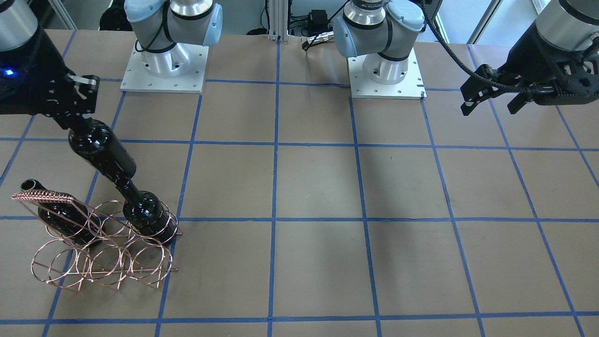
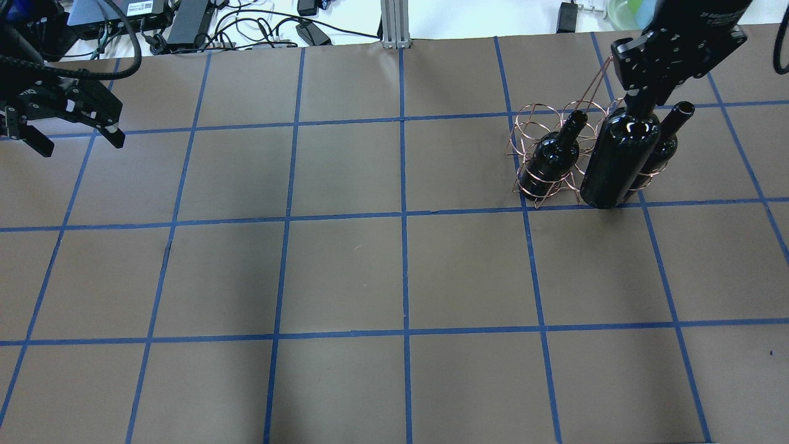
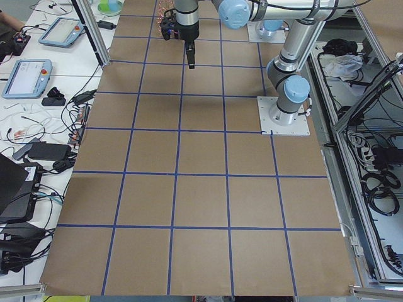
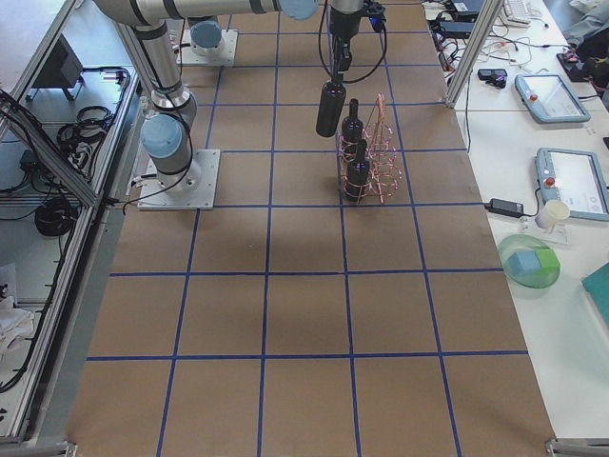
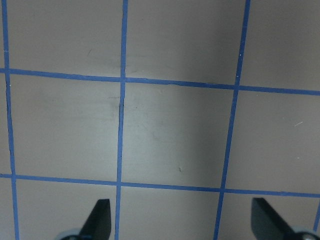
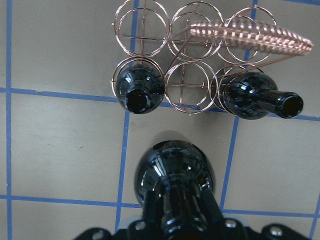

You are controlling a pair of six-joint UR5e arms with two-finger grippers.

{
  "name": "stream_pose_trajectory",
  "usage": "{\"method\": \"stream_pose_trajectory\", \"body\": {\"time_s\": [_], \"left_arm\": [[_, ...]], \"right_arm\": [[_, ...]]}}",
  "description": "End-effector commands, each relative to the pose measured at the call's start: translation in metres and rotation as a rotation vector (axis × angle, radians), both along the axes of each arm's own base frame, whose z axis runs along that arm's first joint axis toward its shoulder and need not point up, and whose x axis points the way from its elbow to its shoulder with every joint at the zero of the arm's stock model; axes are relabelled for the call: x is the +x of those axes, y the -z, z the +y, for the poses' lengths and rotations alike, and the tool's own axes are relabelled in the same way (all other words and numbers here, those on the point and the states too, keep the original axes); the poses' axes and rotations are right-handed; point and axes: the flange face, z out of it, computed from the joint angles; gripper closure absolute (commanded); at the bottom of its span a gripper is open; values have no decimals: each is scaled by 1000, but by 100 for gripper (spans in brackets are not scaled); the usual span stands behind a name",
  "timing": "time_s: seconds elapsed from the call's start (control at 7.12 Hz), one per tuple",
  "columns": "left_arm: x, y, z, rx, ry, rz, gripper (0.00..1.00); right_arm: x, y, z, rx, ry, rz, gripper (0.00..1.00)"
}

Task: Place wine into wine basket
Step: 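Carry the bottle with the right gripper over the wire rack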

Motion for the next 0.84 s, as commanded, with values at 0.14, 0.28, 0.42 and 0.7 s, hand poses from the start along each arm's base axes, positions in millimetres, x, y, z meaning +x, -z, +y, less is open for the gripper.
{"method": "stream_pose_trajectory", "body": {"time_s": [0.14, 0.28, 0.42, 0.7], "left_arm": [[0, 0, 0, 0, 1, 0, 0], [1, 0, 0, -2, -1, -1, 0], [1, 0, 0, -2, -1, -1, 0], [1, -1, 1, -1, -1, -2, 0]], "right_arm": [[-19, -1, -36, -41, 9, 3, 88], [-21, -1, -52, -45, 9, 3, 88], [-21, 2, -54, -42, 8, 0, 88], [-21, 22, -71, -46, 4, -27, 88]]}}
